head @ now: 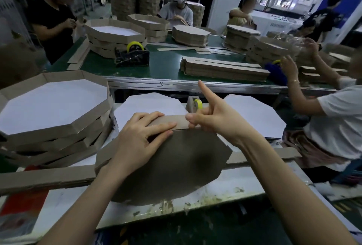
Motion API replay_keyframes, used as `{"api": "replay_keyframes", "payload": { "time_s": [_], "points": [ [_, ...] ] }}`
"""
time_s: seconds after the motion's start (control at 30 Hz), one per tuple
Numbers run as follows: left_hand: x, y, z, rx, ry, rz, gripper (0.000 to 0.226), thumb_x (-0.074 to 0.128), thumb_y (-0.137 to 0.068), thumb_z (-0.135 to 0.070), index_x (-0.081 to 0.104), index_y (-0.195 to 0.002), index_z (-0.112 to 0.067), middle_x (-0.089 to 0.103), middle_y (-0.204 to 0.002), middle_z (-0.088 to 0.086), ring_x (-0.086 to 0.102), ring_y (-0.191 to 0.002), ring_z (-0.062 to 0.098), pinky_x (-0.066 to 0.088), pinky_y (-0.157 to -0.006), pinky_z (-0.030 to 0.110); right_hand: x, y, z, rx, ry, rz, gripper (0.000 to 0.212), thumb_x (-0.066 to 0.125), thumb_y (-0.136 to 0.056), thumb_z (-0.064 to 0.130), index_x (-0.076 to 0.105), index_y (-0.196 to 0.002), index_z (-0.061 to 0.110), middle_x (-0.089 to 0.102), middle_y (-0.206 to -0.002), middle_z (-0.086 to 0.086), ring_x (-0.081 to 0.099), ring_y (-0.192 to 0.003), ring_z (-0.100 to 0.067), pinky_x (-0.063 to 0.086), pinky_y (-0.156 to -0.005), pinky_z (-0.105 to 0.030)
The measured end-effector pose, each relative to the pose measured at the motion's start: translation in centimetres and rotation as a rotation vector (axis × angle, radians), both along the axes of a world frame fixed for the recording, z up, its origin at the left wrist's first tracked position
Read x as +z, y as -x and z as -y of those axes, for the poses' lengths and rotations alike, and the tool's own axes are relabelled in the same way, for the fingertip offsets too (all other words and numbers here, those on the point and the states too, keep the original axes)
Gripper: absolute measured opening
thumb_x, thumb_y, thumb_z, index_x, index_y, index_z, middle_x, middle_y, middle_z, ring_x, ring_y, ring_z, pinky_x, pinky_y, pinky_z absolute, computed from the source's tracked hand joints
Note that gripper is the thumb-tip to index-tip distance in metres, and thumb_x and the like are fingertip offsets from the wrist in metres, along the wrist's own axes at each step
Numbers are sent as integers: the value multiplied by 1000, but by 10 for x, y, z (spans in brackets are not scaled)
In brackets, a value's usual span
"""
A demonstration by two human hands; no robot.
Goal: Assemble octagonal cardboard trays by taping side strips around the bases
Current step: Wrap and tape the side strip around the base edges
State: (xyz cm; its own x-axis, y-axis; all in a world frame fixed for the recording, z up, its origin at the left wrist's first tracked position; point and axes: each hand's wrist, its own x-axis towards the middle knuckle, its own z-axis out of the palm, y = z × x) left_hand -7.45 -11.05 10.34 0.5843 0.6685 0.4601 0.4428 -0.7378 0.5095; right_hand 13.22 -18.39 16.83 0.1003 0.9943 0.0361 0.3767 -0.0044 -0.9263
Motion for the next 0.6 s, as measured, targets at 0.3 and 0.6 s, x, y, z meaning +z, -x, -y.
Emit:
{"api": "replay_keyframes", "payload": {
  "time_s": [0.3,0.6],
  "points": [
    [-10,2,-4,51,100,22,45,58,-87,-52,47,-125,-30,53,-119,-6,50,-110,16,40,-80,30,1,20,-2,-153,52,-484,44,45,-93,-10,72,-67,13,76,-89,-8,26,-34,-2,22,-33,-13],
    [-10,3,0,-30,-42,15,38,44,-91,-51,43,-126,-34,59,-124,-4,49,-114,22,43,-87,37,-33,22,22,-180,247,-628,36,35,-92,-13,71,-91,-8,74,-98,-16,26,-32,-2,22,-31,-12]
  ]
}}
